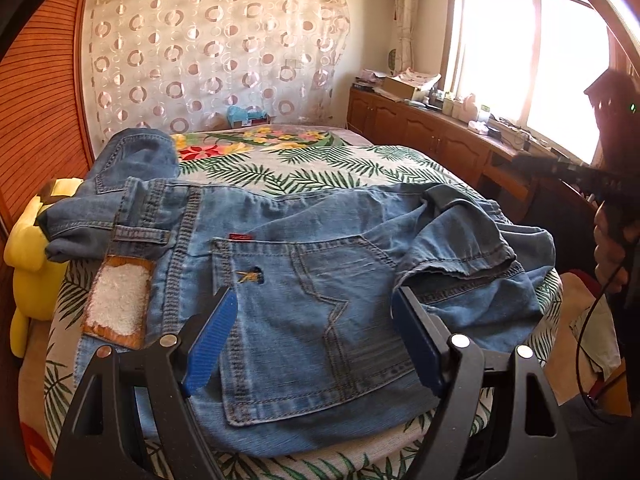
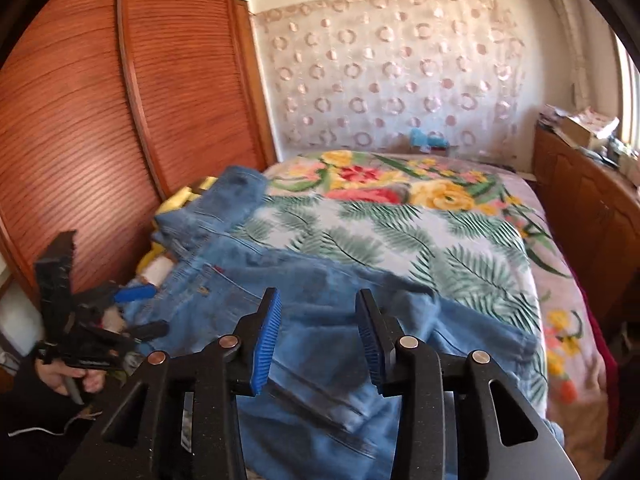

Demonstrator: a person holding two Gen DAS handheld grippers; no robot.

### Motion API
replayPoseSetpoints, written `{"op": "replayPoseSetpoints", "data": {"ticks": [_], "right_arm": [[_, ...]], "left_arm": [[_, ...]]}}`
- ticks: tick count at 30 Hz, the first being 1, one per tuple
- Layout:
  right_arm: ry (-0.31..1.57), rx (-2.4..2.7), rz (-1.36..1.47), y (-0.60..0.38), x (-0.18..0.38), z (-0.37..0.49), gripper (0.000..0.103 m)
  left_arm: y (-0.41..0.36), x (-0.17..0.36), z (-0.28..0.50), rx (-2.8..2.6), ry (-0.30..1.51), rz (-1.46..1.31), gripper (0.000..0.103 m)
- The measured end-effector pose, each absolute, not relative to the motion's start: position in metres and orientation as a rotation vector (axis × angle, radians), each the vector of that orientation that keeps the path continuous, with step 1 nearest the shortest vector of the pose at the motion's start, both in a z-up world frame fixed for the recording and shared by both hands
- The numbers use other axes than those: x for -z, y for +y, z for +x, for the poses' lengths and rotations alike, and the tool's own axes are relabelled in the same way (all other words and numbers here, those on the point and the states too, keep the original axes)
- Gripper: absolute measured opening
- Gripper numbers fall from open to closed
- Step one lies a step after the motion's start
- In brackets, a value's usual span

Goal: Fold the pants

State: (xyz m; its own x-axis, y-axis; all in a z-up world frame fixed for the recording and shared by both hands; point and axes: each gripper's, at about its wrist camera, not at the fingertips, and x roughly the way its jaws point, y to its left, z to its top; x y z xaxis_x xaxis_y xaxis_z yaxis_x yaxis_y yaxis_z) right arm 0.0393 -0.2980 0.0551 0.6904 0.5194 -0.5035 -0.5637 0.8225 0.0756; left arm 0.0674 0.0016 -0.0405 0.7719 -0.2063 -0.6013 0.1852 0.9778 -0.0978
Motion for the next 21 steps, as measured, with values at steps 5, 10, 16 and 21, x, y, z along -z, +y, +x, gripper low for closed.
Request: {"op": "replayPoseSetpoints", "data": {"ticks": [5,10,16,21], "right_arm": [[0.598,-0.551,-0.096,-0.299,-0.03,0.042,0.041],[0.664,-0.516,-0.093,-0.299,-0.012,0.045,0.041],[0.717,-0.523,-0.066,-0.295,-0.005,0.046,0.042],[0.745,-0.557,-0.038,-0.288,0.003,0.056,0.041]], "left_arm": [[-0.014,0.043,0.072,0.263,0.667,-0.018,0.08],[-0.031,0.05,0.079,0.362,0.682,-0.006,0.063],[-0.05,0.062,0.092,0.423,0.737,0.018,0.046],[-0.055,0.071,0.103,0.419,0.763,0.031,0.036]]}}
